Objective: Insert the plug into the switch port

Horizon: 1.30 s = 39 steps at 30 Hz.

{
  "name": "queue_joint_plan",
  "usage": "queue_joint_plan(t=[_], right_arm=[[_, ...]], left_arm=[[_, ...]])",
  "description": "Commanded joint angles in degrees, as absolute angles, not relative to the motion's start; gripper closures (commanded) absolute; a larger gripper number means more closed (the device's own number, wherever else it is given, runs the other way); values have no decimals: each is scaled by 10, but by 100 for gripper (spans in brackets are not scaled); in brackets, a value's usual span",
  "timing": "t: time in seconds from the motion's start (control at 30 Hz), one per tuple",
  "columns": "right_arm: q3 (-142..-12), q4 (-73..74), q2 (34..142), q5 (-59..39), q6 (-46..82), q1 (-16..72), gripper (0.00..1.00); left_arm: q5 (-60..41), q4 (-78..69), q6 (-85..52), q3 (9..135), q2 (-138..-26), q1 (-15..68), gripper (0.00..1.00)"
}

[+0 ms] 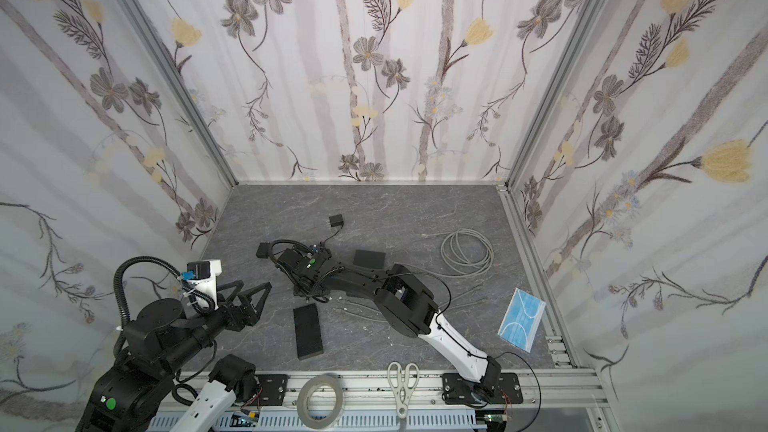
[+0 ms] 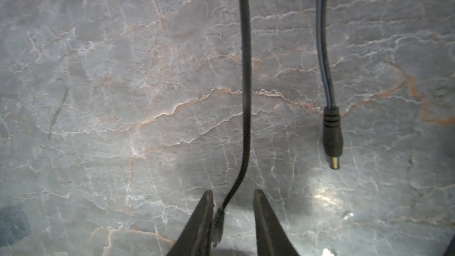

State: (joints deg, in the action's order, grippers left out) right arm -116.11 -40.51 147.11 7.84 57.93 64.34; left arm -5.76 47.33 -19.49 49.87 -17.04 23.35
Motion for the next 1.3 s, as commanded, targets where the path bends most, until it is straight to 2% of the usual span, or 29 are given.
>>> queue_joint_plan(t=[0.0,0.1,0.27,0.53,0.77,0.97,1.17,1.27], right_arm=[[-1171,-405,1482,79,598,644,69],[-1177,-405,1489,77,603,644,70],[-1179,-402,1494,73,609,643,85],[-1179,-402,1469,76,595,633,99],[-1155,-373,1374,111,487,619,100],[-994,-247,1246,91,434,617,100],[-752,-10,1109,-29,419,611,100],[-673,54,1066,-52,426,613,100]], left_arm=[[-50,470,-193,497,-170,237,9],[-50,470,-193,497,-167,240,9],[-49,470,-192,497,-166,243,9],[-45,469,-192,497,-166,245,8],[-42,471,-193,496,-174,245,8],[-51,466,-192,492,-180,245,9],[-86,451,-185,485,-190,244,17],[-108,445,-182,483,-206,244,18]])
